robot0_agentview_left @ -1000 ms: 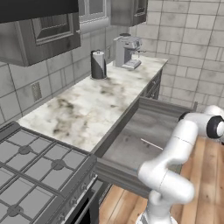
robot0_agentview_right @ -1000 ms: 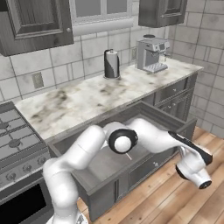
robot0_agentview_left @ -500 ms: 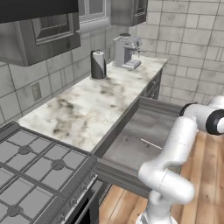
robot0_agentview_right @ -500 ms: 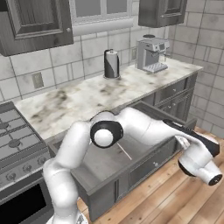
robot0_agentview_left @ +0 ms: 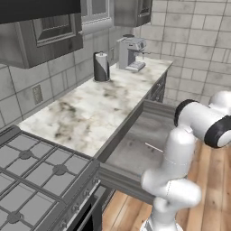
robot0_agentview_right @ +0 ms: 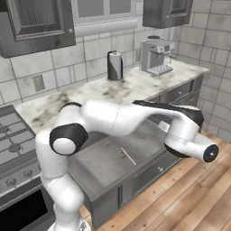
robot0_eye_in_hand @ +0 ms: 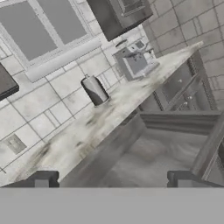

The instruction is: Take a straw from the drawer in front and place it inside the glass cup on the dining counter.

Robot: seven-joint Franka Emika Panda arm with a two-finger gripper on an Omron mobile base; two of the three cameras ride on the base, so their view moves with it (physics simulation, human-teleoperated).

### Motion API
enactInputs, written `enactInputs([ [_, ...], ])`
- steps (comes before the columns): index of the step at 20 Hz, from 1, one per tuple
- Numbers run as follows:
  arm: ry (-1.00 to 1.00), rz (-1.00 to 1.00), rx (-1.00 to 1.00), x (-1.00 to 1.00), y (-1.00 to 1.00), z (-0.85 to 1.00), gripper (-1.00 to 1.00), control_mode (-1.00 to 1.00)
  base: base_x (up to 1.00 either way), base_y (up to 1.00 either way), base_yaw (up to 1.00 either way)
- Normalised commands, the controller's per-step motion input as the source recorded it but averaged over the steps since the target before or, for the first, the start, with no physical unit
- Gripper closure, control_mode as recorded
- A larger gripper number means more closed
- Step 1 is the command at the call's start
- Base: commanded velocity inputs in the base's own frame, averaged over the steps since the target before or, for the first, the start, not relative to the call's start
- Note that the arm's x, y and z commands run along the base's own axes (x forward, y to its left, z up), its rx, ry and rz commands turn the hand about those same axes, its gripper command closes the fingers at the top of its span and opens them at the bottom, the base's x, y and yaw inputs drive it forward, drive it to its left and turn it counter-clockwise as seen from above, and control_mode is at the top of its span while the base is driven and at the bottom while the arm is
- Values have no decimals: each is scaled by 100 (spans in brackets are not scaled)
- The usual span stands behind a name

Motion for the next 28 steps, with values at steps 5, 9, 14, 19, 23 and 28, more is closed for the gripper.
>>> enactInputs([
  [5,9,0,-51,0,92,99,-100,-100,0,0,0],
  [9,6,0,-49,0,83,65,-100,-100,0,0,0],
  [14,36,0,-40,3,72,29,-100,-100,0,0,0],
  [19,63,-6,-21,16,42,34,-100,-100,0,0,0],
  [23,71,-15,-1,27,10,42,-100,-100,0,0,0],
  [28,61,-13,5,6,0,10,-100,-100,0,0,0],
])
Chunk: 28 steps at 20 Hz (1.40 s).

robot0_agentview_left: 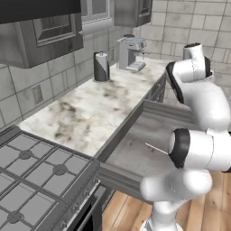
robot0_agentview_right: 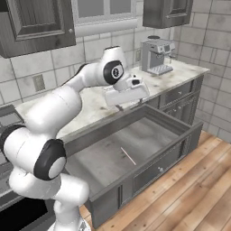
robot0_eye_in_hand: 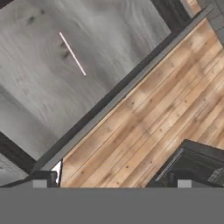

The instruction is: Take a straw from the drawer in front and place it inside the glass cup on the dining counter.

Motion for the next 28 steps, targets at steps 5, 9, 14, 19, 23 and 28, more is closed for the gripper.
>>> enactInputs([
  [5,30,-3,15,-23,0,-24,-100,-100,0,0,0],
  [9,2,0,20,-68,1,-56,-100,-100,0,0,0],
  [14,-6,0,15,-54,13,-59,-100,-100,0,0,0],
  [19,-14,0,2,-5,29,-30,-100,-100,0,0,0],
  [23,-13,5,0,1,34,-23,-100,-100,0,0,0],
  [28,-10,6,0,24,28,-25,-100,-100,0,0,0],
])
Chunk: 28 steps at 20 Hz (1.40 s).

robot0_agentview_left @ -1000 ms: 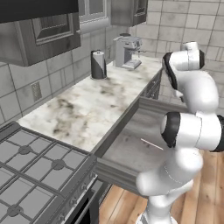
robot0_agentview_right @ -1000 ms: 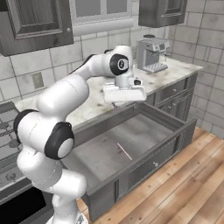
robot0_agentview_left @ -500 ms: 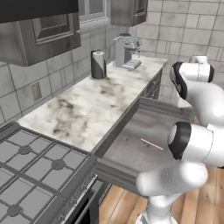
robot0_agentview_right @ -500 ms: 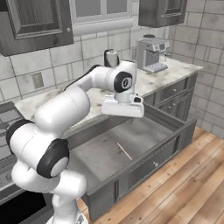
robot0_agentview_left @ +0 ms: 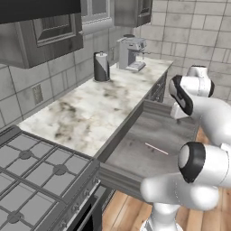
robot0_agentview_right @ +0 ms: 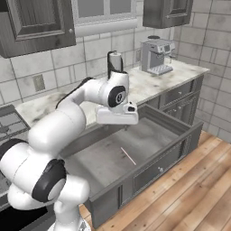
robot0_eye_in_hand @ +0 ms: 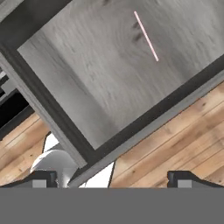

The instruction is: Take a straw from the drawer in front and place it inside the glass cup on the dining counter.

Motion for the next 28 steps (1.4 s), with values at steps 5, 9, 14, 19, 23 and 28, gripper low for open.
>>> enactInputs([
  [5,-1,6,0,43,18,-34,-100,-100,0,0,0],
  [9,0,5,0,53,18,-31,-100,-100,0,0,0],
  [14,0,6,0,47,13,-34,-100,-100,0,0,0],
  [19,0,7,0,35,1,-37,-100,-100,0,0,0],
  [23,0,8,0,34,0,-37,-100,-100,0,0,0],
  [28,0,7,0,40,0,-37,-100,-100,0,0,0],
])
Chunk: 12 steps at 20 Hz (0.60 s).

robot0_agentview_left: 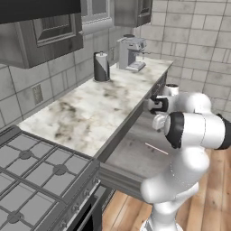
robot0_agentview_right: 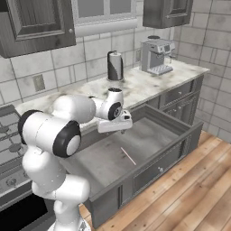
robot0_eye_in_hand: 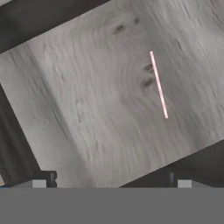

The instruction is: Take a straw from the drawer in front and place it inside the glass cup on the dining counter.

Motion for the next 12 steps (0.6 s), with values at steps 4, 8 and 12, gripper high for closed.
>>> enactInputs([
  [4,0,5,0,38,0,-40,-100,-100,0,0,0],
  [8,0,1,0,39,0,-38,-100,-100,0,0,0],
  [12,0,0,0,31,0,-41,-100,-100,0,0,0],
])
